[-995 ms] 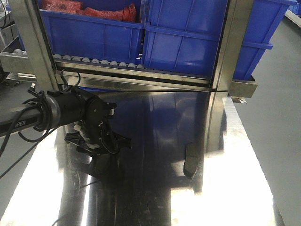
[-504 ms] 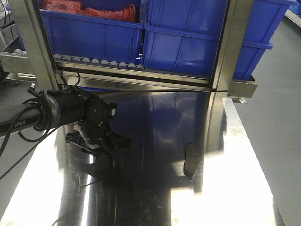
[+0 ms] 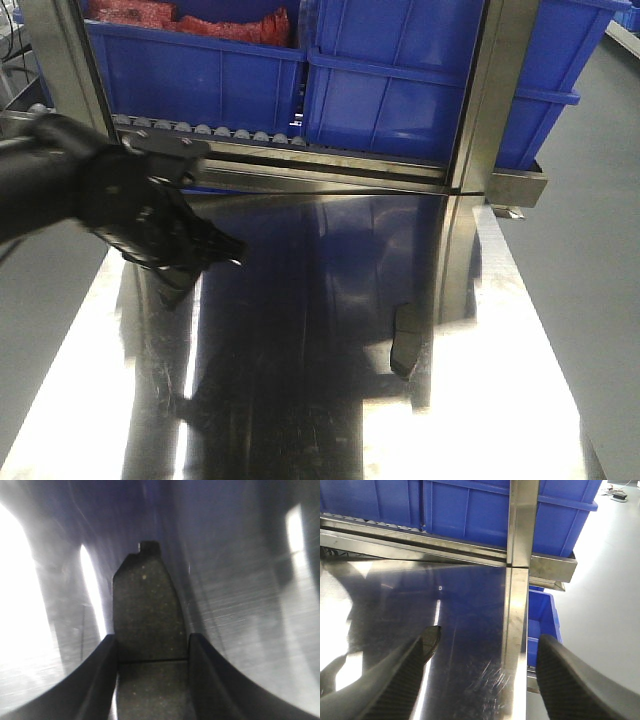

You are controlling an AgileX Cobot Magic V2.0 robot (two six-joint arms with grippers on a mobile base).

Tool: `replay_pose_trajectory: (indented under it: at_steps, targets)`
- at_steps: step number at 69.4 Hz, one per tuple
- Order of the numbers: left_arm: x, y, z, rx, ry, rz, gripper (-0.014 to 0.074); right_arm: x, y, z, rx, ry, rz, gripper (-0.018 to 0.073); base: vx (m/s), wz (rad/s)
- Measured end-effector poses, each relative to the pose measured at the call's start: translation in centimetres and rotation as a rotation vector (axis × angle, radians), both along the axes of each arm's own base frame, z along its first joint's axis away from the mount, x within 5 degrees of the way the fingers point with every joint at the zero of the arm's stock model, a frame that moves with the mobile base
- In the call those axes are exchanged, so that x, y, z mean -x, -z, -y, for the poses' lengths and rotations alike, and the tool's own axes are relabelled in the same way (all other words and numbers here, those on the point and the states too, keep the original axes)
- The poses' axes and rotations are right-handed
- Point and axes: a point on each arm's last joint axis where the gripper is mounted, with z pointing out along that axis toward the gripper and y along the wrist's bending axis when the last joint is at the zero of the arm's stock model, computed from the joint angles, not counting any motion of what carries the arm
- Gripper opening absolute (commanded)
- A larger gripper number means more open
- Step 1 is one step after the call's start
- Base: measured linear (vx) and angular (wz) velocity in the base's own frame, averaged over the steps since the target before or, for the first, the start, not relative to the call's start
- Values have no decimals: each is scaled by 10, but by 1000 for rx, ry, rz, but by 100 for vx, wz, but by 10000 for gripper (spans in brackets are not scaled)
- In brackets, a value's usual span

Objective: Move and align brake pads A on conveyor
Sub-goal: 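Lower the left gripper, close it on the pad and lift, then raise the left gripper holding the pad clear of the table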

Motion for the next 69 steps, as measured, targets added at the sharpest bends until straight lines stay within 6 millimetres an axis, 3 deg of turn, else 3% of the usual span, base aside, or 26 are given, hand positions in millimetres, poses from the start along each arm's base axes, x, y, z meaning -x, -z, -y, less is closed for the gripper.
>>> replay_pose_trajectory:
  at_steps: [7,17,34,53,69]
  targets:
    - [28,-22,-14,38,11,87,-6,0,0,0,0,0,0,468,0,0]
    - [74,-37,-36,73,23,178,-6,0,0,0,0,0,0,468,0,0]
    - [148,-39,-71,142,43,333,-6,0,0,0,0,0,0,468,0,0]
    - [210,-16,-101,202,62,484,-6,0,0,0,0,0,0,468,0,0]
    - [242,19,-117,194,68,521,-6,0,0,0,0,0,0,468,0,0]
